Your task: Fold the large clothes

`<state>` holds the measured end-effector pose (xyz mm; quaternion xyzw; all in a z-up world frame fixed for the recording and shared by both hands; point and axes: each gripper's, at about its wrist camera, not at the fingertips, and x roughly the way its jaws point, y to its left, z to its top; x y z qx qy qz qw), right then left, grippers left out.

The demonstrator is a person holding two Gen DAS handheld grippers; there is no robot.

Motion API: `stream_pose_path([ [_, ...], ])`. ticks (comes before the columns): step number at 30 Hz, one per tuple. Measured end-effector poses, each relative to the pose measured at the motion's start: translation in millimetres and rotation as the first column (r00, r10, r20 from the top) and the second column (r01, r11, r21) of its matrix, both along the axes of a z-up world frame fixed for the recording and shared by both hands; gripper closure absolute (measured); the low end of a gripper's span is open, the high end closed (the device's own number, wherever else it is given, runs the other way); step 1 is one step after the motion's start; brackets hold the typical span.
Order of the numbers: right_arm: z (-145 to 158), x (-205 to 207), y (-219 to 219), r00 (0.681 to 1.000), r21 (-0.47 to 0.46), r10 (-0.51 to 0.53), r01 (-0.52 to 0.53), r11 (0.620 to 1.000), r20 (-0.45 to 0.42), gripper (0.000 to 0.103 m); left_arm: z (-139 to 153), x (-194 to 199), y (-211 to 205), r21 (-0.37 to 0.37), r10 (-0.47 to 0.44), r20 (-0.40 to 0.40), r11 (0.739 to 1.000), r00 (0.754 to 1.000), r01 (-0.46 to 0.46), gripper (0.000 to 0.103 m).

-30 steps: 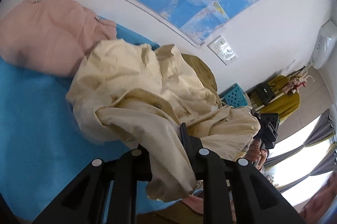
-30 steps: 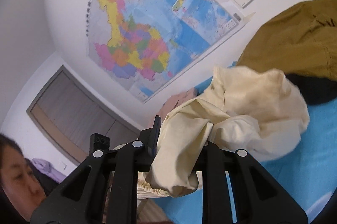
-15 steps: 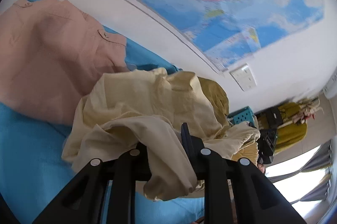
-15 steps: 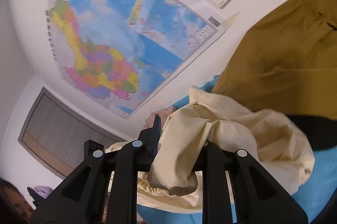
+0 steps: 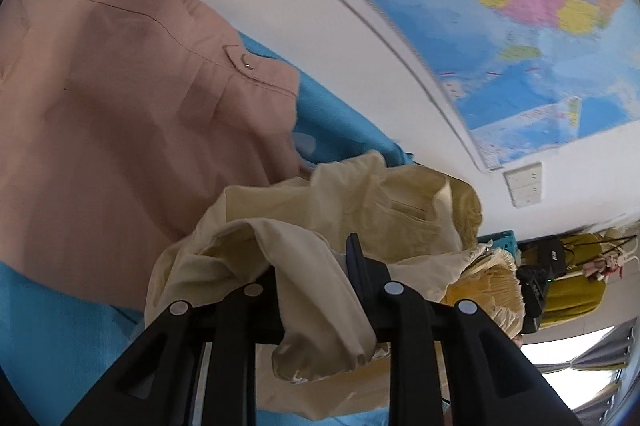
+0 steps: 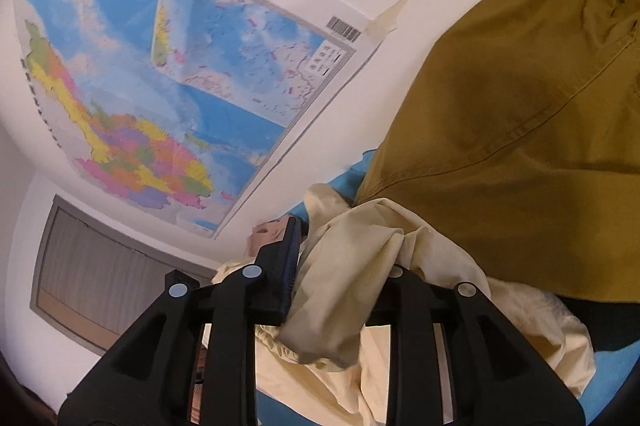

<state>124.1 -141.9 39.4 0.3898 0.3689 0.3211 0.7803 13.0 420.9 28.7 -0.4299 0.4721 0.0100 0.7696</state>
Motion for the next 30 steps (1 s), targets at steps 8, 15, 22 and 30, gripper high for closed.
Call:
stream_pose_path([
  [8, 22.9, -22.6, 1.7, 0.994, -0.029, 0.018, -0.015, 0.999, 0.109, 0.023, -17.1, 22.9, 0.0, 0.034, 0.007, -0.063, 0.999, 0.998, -0.005, 0.079],
  [15, 50.7, -91.9, 55.9, 0.928, -0.391, 0.059, 0.097, 0.915, 0.367, 0.016, -25.6, 26.9, 1.0, 0.023, 0.015, -0.074, 1.0, 0.997, -0.013, 0.078],
  [22, 58.3, -138.4, 49.8, 0.805, -0.4, -0.161, 0.443, 0.802, 0.571, 0.015, -30.5, 26.8, 5.2, -0.006, 0.027, -0.077, 1.0, 0.997, -0.027, 0.078],
  [30, 10.0, -110.1, 131.7, 0.889, -0.656, 0.217, 0.116, 0.745, 0.404, 0.044, -28.0, 28.1, 0.1, 0.0, 0.021, -0.052, 1.0, 0.998, -0.021, 0.072],
])
